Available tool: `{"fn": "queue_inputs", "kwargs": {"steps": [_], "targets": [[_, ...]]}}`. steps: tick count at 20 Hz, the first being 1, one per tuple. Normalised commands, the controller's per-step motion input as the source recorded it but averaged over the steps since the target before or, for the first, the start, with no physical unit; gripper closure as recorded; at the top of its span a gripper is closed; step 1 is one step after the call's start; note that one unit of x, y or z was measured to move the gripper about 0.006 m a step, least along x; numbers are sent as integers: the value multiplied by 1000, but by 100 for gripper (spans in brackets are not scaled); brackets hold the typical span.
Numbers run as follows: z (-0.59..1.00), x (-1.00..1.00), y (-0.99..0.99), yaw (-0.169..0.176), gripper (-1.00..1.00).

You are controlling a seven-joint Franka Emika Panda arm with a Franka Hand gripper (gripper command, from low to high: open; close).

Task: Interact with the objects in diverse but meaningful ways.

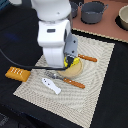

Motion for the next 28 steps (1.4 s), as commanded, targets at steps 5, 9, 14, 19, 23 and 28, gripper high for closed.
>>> {"fn": "queue_inputs", "kwargs": {"steps": [5,9,14,19,23,28], "targets": [[385,590,489,82,-100],[59,240,244,33,-100],[-94,0,21,14,-100],[-216,-10,0,56,-100],[-120,14,0,54,-100],[-123,5,-11,51,-100]]}}
